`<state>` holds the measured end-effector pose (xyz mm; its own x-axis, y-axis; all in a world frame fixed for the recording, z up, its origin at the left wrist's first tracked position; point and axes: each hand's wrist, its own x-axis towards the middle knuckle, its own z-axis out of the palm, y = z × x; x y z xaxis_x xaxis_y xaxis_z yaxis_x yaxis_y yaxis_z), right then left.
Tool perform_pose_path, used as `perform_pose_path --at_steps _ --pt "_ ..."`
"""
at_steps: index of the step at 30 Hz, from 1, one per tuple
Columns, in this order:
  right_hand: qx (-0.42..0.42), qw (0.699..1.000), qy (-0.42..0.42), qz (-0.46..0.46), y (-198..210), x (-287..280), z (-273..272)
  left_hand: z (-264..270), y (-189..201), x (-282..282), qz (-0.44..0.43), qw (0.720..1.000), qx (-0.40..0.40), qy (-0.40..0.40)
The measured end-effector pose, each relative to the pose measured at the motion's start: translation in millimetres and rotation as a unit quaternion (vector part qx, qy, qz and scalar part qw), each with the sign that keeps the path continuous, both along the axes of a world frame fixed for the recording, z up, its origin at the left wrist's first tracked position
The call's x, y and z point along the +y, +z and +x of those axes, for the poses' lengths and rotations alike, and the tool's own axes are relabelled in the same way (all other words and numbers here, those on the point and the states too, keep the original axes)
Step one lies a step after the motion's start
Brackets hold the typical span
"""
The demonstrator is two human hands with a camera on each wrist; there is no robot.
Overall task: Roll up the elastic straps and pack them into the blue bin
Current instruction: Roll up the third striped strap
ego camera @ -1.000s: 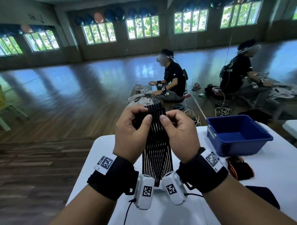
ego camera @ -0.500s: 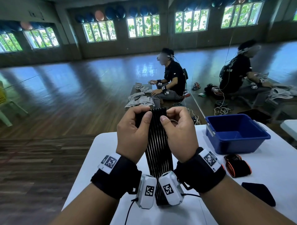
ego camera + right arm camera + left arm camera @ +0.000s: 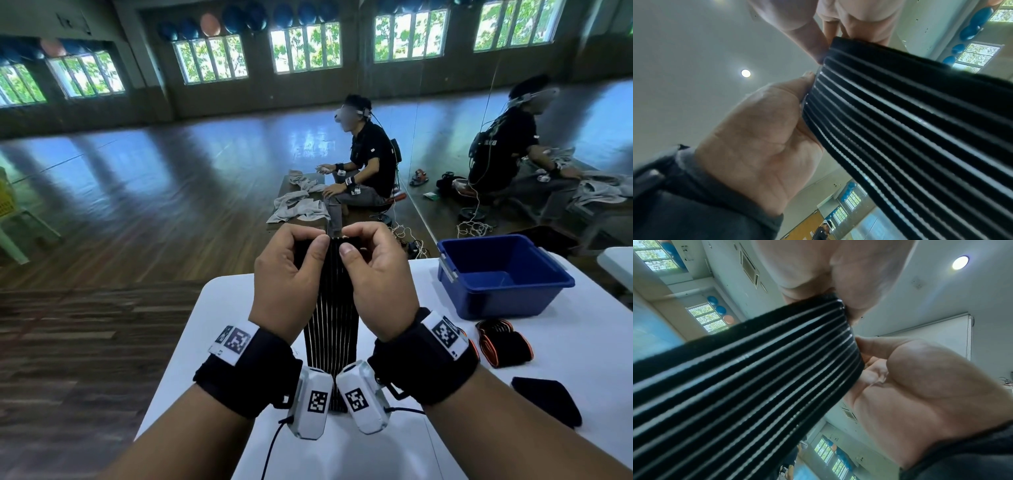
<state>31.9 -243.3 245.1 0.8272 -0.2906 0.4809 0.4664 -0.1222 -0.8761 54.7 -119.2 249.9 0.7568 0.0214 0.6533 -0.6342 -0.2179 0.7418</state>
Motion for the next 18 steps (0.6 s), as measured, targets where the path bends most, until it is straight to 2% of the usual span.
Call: perform_pose_path --at_steps 5,10,13,18 --pt "0.017 1.000 0.012 0.019 -2.8 -0.5 1.0 0.0 -0.1 1.8 0.012 1.000 0.001 0.005" --pt "0.022 0.998 0.001 0.056 0.1 -7.8 7.8 -6.2 -10.8 5.2 -0.012 0.999 -0.012 -0.039" --pt "0.016 0.998 0.002 0.068 1.7 -12.0 13.3 -10.6 -17.8 4.6 -0.003 0.999 -0.036 -0.027" --pt "0.001 0.999 -0.018 0.041 -1.4 -9.9 18.4 -8.3 -16.5 3.9 0.084 0.993 -0.064 -0.050"
